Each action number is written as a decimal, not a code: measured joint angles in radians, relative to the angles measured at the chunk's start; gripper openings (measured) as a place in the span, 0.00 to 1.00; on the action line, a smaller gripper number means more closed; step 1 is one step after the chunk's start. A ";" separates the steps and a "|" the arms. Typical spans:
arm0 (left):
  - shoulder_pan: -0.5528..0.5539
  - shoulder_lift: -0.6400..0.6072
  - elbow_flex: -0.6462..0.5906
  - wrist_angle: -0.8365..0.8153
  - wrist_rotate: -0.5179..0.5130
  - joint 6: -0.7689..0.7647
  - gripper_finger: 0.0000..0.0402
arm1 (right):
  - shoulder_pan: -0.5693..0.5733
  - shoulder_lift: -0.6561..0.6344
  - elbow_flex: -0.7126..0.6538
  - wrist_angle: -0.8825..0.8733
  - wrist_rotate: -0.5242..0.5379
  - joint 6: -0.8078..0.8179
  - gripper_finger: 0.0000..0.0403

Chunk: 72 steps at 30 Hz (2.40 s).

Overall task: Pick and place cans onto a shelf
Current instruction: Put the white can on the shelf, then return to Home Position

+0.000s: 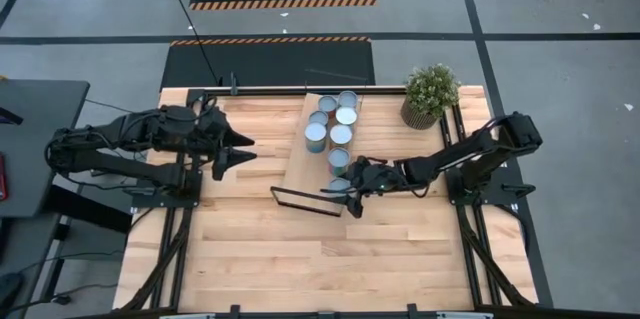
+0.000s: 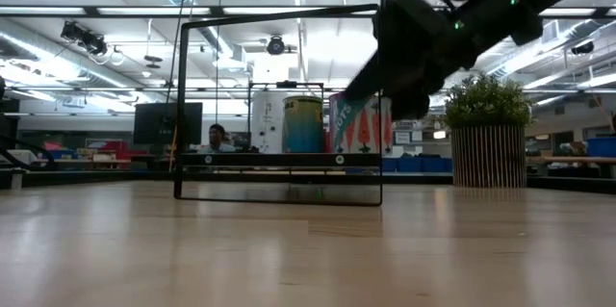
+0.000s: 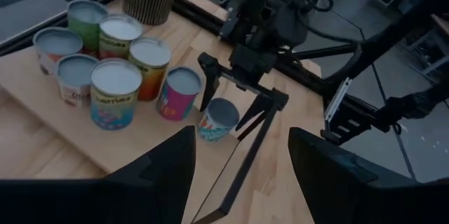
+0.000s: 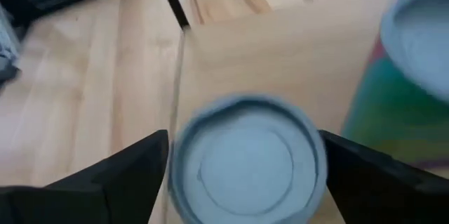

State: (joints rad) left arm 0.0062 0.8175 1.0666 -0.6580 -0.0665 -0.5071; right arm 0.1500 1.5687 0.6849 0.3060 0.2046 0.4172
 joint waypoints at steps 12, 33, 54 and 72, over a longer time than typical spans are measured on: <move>-0.011 0.000 0.000 0.001 0.000 -0.001 0.58 | 0.014 -0.083 0.000 -0.093 0.038 -0.028 0.87; -0.011 0.000 0.000 0.003 0.000 -0.006 0.58 | 0.082 -0.234 -0.033 -0.461 0.224 0.043 0.87; -0.011 -0.049 -0.067 0.097 -0.022 0.051 0.58 | 0.037 -0.263 -0.033 -0.484 0.157 0.169 0.87; 0.037 -0.417 -0.564 0.531 -0.092 -0.137 0.58 | 0.067 -0.740 -0.130 -0.441 0.356 0.182 0.87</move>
State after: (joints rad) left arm 0.0437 0.4004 0.5028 -0.1272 -0.1589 -0.6446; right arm 0.2169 0.8284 0.5550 -0.1354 0.5607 0.5992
